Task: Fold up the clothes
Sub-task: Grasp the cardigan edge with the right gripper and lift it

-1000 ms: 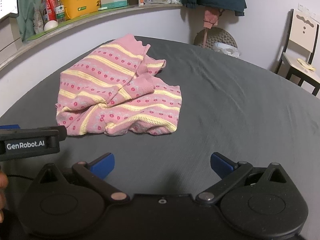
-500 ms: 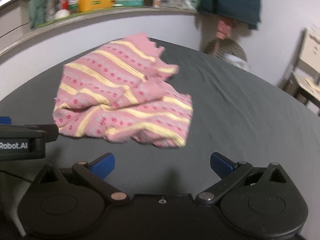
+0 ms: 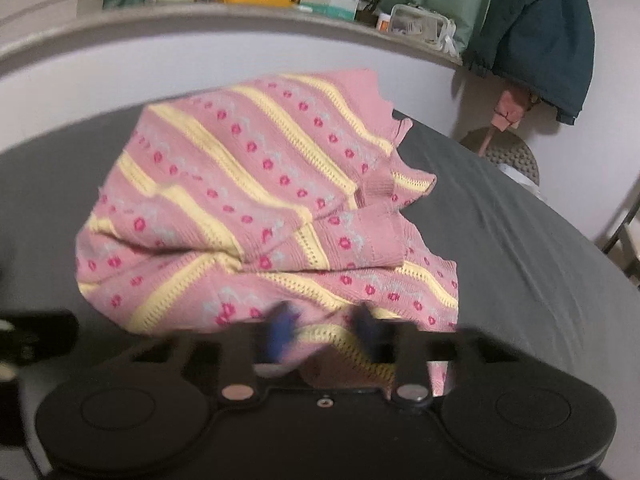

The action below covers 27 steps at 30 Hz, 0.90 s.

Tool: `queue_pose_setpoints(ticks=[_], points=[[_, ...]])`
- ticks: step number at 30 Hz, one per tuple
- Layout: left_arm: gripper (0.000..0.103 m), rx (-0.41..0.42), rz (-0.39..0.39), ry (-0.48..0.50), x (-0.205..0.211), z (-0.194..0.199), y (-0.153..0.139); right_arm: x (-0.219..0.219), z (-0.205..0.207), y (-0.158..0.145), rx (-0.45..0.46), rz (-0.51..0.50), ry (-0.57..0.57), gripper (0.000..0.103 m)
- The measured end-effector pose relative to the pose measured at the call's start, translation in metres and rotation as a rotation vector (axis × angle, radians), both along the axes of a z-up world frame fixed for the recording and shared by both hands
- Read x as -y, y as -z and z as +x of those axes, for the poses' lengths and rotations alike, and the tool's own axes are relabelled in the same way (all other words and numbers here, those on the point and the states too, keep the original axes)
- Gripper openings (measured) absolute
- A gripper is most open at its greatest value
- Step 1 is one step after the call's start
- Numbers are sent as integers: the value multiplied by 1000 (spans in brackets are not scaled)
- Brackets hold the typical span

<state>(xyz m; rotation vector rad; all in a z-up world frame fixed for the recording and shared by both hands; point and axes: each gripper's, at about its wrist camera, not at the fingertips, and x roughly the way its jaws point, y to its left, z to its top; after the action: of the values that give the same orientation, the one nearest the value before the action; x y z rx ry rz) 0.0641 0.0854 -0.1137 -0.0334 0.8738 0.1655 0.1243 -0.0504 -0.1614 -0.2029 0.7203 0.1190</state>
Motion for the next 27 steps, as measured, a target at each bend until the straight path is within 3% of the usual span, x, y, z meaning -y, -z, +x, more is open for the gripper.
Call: queue_pose_setpoints(ticks=[5, 8, 11, 15, 18, 21, 23, 24, 25, 27], points=[[103, -96, -112, -72, -13, 11, 16, 36, -19, -21, 76, 161, 97, 10], [103, 33, -257, -103, -25, -2, 19, 66, -43, -41, 164, 262, 217, 10], [103, 82, -388, -123, -31, -8, 20, 104, -73, -60, 245, 340, 365, 10], [103, 84, -274, -14, -12, -8, 21, 162, -125, -79, 373, 365, 621, 10], [103, 88, -278, 71, 4, -11, 20, 207, -169, -79, 438, 348, 857, 10], [103, 79, -338, 123, 16, -12, 21, 246, -198, -59, 393, 295, 1068, 11], [103, 71, -377, 138, 25, -12, 24, 266, -204, -39, 247, 304, 1134, 17], [103, 69, -372, 149, 31, -13, 25, 272, -207, -30, 189, 321, 1134, 18], [103, 79, -369, 167, 35, -15, 24, 274, -210, -26, 162, 348, 1099, 26], [103, 106, -360, 190, 46, -17, 21, 266, -217, -26, 193, 359, 1046, 41]])
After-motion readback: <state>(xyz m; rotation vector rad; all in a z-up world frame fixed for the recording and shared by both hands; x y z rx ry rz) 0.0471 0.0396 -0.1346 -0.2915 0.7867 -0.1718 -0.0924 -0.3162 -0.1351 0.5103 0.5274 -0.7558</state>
